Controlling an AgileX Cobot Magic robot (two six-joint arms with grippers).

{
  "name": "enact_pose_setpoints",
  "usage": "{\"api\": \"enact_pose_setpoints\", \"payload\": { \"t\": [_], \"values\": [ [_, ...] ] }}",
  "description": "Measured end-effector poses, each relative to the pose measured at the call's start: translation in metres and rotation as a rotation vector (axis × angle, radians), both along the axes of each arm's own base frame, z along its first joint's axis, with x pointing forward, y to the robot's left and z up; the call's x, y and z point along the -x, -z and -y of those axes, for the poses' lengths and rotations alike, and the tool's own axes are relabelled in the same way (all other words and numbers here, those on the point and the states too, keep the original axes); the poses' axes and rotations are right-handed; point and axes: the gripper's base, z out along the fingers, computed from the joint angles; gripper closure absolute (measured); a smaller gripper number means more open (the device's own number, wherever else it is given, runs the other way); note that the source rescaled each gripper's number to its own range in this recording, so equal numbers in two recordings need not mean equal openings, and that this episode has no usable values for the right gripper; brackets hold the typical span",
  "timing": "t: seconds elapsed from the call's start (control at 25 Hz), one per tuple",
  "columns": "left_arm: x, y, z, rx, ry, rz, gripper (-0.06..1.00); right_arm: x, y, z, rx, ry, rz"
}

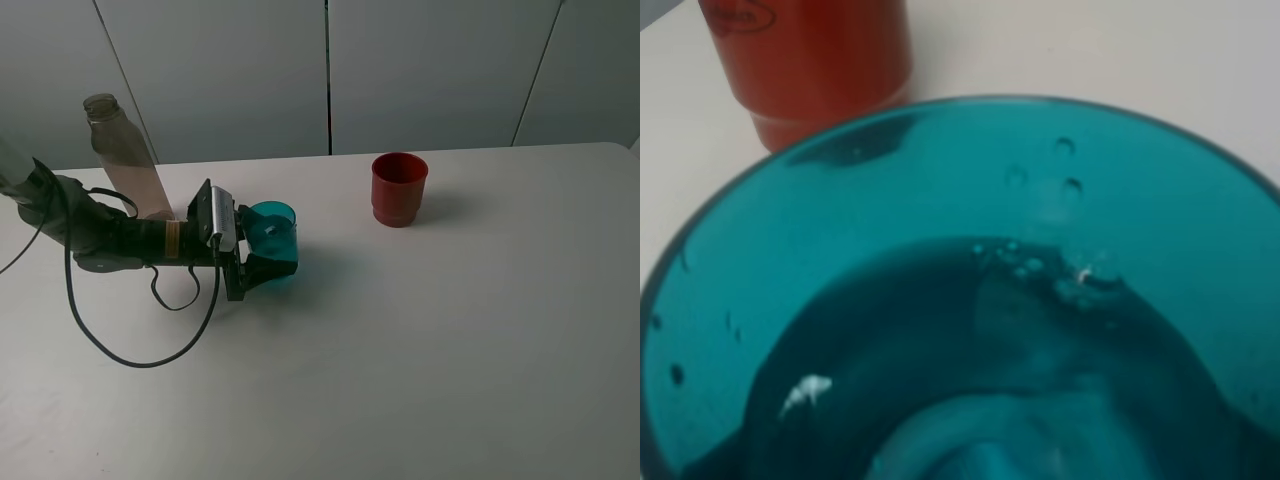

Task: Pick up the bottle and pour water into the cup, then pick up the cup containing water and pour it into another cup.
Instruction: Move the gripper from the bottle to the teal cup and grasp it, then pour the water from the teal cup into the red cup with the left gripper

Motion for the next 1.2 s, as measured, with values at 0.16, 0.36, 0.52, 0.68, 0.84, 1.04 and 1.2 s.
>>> {"api": "enact_pose_setpoints", "payload": {
  "t": [0.16, 0.36, 0.52, 0.68, 0.84, 1.04, 1.2],
  "values": [
    [0.0, 0.0, 0.0, 0.0, 0.0, 0.0, 0.8, 0.0, 0.0, 0.0, 0.0, 0.0, 0.0],
    [0.0, 0.0, 0.0, 0.0, 0.0, 0.0, 0.8, 0.0, 0.0, 0.0, 0.0, 0.0, 0.0],
    [0.0, 0.0, 0.0, 0.0, 0.0, 0.0, 0.8, 0.0, 0.0, 0.0, 0.0, 0.0, 0.0],
    [-0.001, -0.001, 0.001, 0.029, -0.044, -0.078, 0.8, 0.0, 0.0, 0.0, 0.0, 0.0, 0.0],
    [-0.004, -0.006, 0.002, 0.038, -0.081, -0.128, 0.8, 0.0, 0.0, 0.0, 0.0, 0.0, 0.0],
    [-0.01, -0.028, 0.002, 0.036, -0.119, -0.103, 0.8, 0.0, 0.0, 0.0, 0.0, 0.0, 0.0],
    [-0.017, -0.046, 0.005, 0.019, -0.2, -0.096, 0.8, 0.0, 0.0, 0.0, 0.0, 0.0, 0.0]
  ]
}}
